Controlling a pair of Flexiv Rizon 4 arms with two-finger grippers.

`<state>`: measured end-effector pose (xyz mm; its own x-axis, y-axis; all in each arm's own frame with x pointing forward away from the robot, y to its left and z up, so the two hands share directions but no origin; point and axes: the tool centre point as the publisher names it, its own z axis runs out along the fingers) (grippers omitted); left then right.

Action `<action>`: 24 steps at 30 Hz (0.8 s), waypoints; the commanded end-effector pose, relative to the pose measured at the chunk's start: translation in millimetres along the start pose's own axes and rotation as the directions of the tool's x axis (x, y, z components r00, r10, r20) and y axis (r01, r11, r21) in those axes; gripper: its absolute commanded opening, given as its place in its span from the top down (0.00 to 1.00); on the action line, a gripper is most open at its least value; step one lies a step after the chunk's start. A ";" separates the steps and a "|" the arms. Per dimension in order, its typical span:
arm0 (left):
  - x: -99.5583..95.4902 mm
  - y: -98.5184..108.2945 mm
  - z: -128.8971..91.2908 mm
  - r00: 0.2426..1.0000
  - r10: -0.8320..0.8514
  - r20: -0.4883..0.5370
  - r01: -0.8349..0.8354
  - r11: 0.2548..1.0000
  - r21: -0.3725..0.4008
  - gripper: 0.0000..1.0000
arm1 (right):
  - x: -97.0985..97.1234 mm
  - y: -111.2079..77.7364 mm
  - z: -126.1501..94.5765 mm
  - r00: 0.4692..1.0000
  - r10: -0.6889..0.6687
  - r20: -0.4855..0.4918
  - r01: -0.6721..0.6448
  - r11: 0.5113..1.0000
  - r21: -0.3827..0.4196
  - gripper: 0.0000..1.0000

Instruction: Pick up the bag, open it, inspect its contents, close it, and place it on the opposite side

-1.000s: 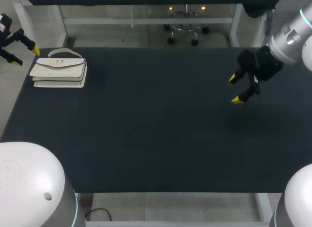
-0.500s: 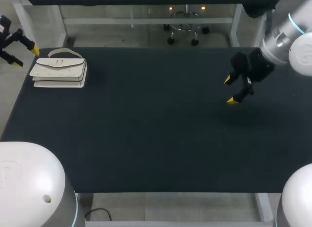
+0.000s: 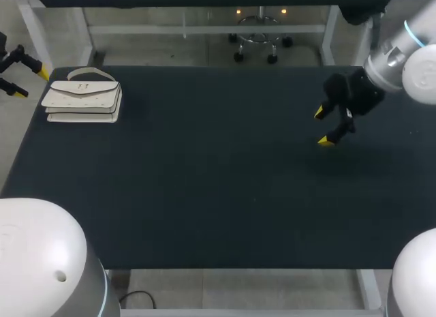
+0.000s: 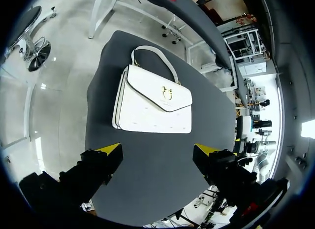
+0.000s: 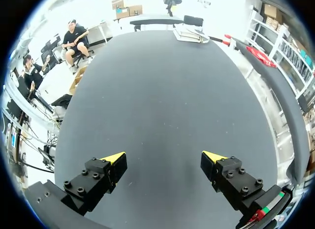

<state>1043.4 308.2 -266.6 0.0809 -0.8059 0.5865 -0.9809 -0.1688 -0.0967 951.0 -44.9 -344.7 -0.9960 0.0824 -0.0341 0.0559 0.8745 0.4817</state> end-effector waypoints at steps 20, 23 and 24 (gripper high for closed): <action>-55.6 -41.0 33.6 0.994 -0.052 -0.101 0.058 0.997 0.054 0.11 | -0.6 -0.4 0.4 1.000 -0.001 0.000 0.001 1.000 -0.002 0.00; -59.0 -47.4 37.6 0.991 -0.056 -0.122 0.064 0.996 0.061 0.17 | -0.6 -0.4 0.4 1.000 -0.001 0.000 0.001 1.000 -0.002 0.00; -59.8 -49.3 39.1 0.991 -0.056 -0.124 0.064 0.996 0.062 0.18 | -0.6 -0.4 0.4 1.000 -0.001 0.000 0.001 1.000 -0.002 0.00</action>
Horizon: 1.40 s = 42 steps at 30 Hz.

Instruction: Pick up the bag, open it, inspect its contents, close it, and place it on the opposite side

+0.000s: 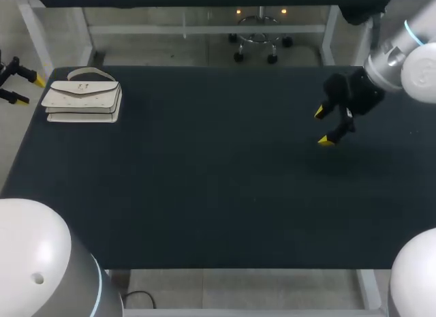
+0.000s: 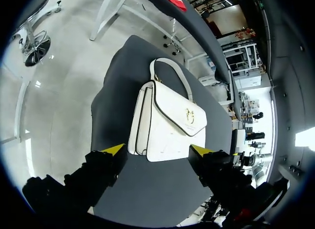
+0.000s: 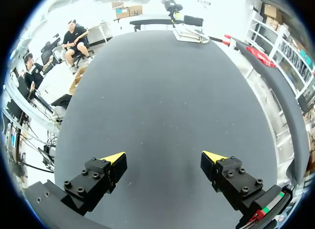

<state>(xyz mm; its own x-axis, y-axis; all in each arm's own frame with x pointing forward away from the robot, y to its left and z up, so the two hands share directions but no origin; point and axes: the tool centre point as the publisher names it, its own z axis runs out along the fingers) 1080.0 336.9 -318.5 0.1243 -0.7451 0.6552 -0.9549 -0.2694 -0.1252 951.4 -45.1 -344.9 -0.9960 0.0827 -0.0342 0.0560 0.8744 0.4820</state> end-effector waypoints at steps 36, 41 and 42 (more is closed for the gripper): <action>4.9 -18.0 50.8 0.991 0.020 -0.131 -0.031 0.997 -0.078 1.00 | -0.1 -0.1 0.3 1.000 -0.001 0.000 0.001 1.000 -0.002 0.00; 15.1 -5.8 50.5 0.989 0.040 -0.145 -0.052 0.996 -0.079 1.00 | -0.1 -0.1 0.3 1.000 -0.001 0.000 0.001 1.000 -0.002 0.00; 17.6 -2.5 50.6 0.988 0.046 -0.148 -0.058 0.995 -0.077 1.00 | -0.1 -0.1 0.3 1.000 -0.001 0.000 0.001 1.000 -0.002 0.00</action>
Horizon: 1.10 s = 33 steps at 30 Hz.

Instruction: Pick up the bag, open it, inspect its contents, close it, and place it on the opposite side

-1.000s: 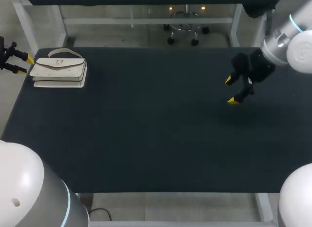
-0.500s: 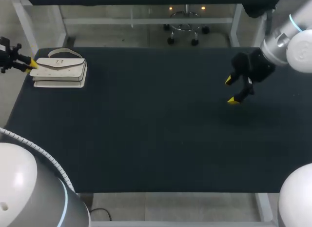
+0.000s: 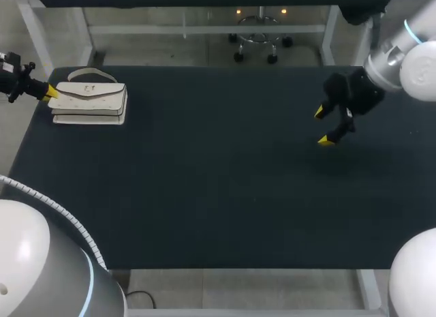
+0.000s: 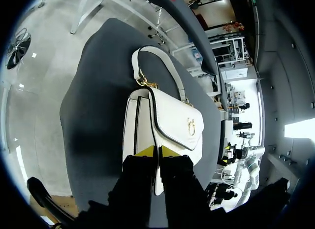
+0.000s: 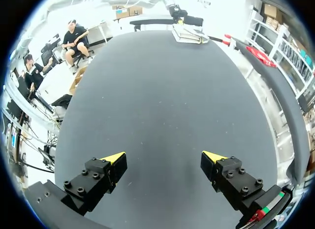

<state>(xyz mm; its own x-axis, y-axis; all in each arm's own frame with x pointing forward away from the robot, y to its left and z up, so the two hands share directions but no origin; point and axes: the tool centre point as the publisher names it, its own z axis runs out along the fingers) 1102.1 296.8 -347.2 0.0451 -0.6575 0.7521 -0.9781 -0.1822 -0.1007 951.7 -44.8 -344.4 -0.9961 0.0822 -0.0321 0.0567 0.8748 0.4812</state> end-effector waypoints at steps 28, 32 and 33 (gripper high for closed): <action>40.8 77.9 39.0 0.999 0.015 -0.036 -0.015 1.000 0.006 1.00 | 0.1 -0.7 0.6 1.000 -0.001 0.002 0.001 1.000 -0.003 0.00; 42.2 83.7 39.6 0.999 0.003 -0.047 -0.002 1.000 0.018 1.00 | 0.1 -0.7 0.6 1.000 -0.001 0.002 0.001 1.000 -0.003 0.00; 42.2 83.7 39.6 0.999 0.003 -0.047 -0.002 1.000 0.018 1.00 | 0.1 -0.7 0.6 1.000 -0.001 0.002 0.001 1.000 -0.003 0.00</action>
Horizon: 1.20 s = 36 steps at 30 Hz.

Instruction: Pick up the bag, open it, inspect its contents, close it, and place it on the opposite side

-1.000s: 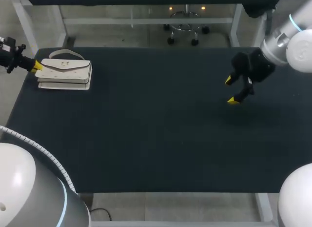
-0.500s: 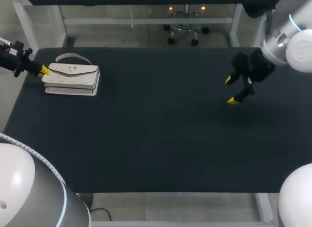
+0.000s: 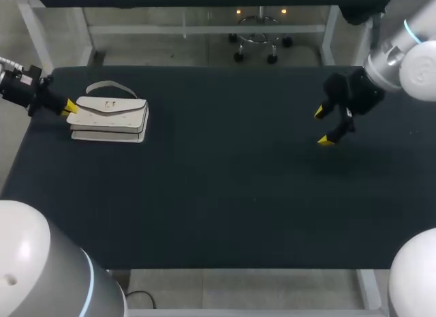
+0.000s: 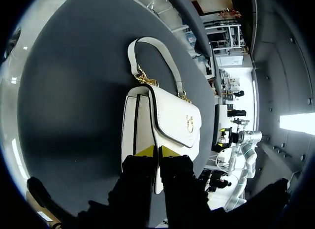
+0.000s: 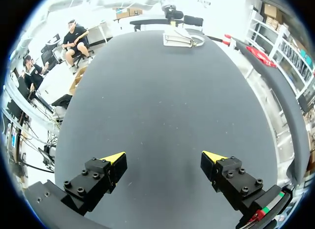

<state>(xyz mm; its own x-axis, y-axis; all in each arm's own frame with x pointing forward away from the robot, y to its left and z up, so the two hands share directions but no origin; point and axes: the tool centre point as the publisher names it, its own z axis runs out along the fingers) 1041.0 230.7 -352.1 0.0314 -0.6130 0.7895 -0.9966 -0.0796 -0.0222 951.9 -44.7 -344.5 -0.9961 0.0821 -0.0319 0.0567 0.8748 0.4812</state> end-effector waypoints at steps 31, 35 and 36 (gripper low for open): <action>39.5 54.5 41.4 0.999 0.010 -0.032 -0.005 0.990 0.141 1.00 | 0.3 -0.7 0.5 1.000 -0.001 0.002 0.001 1.000 -0.003 0.00; 47.0 69.7 56.0 0.999 -0.014 -0.047 0.023 0.983 0.183 1.00 | 0.3 -0.7 0.5 1.000 -0.001 0.002 0.001 1.000 -0.003 0.00; 48.3 73.2 59.9 0.998 -0.018 -0.052 0.028 0.979 0.203 1.00 | 0.3 -0.7 0.5 1.000 -0.001 0.002 0.001 1.000 -0.003 0.00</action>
<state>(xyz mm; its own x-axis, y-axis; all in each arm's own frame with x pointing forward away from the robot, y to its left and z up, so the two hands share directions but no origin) 986.2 159.4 -349.8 0.0419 -0.5699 0.8207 -0.9938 -0.1082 -0.0244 951.9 -44.8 -344.3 -0.9961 0.0821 -0.0319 0.0567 0.8748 0.4812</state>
